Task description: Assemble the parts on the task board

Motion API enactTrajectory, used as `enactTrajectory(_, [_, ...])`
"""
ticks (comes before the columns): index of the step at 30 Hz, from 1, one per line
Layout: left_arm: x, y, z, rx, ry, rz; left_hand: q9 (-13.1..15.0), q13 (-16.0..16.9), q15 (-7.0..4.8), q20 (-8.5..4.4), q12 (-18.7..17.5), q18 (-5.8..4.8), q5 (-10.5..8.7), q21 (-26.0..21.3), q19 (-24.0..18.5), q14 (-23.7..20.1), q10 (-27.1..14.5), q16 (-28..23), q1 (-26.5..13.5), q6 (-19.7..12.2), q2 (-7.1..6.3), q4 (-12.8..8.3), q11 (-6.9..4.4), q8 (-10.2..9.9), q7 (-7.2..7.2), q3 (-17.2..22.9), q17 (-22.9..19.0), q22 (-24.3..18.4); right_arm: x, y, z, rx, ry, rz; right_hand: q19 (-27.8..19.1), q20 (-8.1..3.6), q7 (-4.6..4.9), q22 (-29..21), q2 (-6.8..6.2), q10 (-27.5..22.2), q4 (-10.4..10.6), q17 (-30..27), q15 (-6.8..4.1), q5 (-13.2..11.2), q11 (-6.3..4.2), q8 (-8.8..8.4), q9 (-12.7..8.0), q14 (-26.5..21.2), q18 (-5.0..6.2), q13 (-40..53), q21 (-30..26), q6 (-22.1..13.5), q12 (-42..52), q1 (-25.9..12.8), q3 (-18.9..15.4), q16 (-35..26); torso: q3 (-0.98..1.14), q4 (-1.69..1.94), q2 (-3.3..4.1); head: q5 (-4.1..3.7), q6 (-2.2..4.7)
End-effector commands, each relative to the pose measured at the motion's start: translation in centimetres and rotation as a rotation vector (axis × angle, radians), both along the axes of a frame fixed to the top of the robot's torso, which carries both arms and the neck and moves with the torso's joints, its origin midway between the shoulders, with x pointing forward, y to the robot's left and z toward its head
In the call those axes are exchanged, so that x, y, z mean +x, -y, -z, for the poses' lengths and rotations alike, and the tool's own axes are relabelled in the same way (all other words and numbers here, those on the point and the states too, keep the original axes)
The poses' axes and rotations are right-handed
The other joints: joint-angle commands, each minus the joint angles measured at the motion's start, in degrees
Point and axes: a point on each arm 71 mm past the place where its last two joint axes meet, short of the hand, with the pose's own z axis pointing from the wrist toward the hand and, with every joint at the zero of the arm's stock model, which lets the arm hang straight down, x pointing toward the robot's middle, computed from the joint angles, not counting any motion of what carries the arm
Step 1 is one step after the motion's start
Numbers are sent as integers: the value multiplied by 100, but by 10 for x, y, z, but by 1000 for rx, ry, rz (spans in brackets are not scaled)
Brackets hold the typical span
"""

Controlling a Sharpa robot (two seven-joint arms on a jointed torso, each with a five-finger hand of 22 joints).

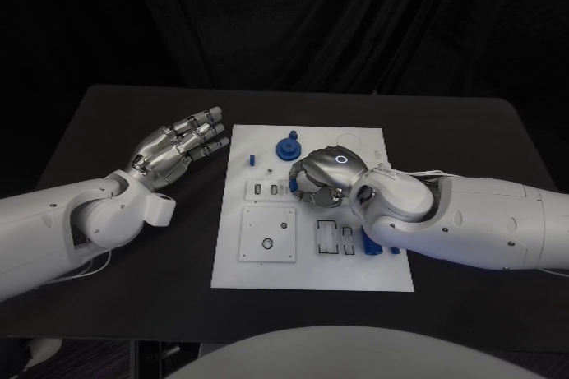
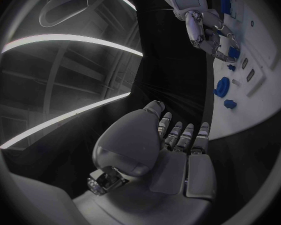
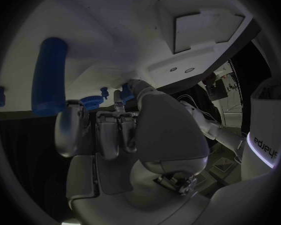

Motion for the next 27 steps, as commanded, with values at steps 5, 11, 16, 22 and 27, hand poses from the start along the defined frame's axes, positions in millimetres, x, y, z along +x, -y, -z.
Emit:
enactTrajectory(5, [-1,1,0,-12,3,11,-4,-5,16,-7,-24,-109,2,-14,-4,-26,-18,-2,-46,-31,-3,-10,-18,-28,27,30,1,-6,0,0,3,-24,-8,18,-34,35,15,1061,-19,606,-2,1510,50,-237,61,-119,-43,599,23,1509,-75,-145,15,-72,28,17,0,1,3,0,-1])
enactTrajectory(11, [-1,1,1,-12,2,10,-5,-6,15,-7,-30,-111,1,-15,-7,-30,-23,-4,-51,-39,-1,-10,-19,-29,26,38,0,-6,1,0,2,-22,-7,18,-44,46,30,1055,-48,606,-5,1510,60,-469,71,-196,-72,599,27,1509,-97,-226,15,-116,-2,17,-1,2,1,1,-1])
enactTrajectory(16, [-1,1,2,-12,1,10,-5,-6,15,-7,-30,-111,1,-15,-7,-30,-23,-4,-51,-39,-1,-10,-19,-29,26,38,0,-6,0,0,2,-20,-6,16,-48,51,33,1052,-69,606,5,1510,65,-737,74,-246,-89,599,30,1509,-109,-284,15,-160,-54,17,1,1,3,4,-1])
enactTrajectory(22, [-1,1,2,-11,0,9,-5,-6,15,-7,-30,-111,1,-15,-7,-30,-23,-4,-51,-39,-1,-10,-19,-29,26,38,0,-6,0,-1,2,-15,-3,13,-49,53,30,1051,-72,606,18,1510,64,-934,72,-273,-97,599,31,1509,-116,-310,15,-189,-109,17,1,-2,2,2,-1])
enactTrajectory(27, [-1,1,2,-11,-1,10,-5,-6,15,-7,-30,-111,1,-15,-7,-30,-23,-4,-51,-39,-1,-10,-19,-29,26,38,0,-6,0,-1,1,-7,2,11,-44,52,9,1053,12,606,-23,1510,63,-872,71,-141,-39,599,30,1509,-113,-47,15,-113,-90,17,3,0,4,2,-1])
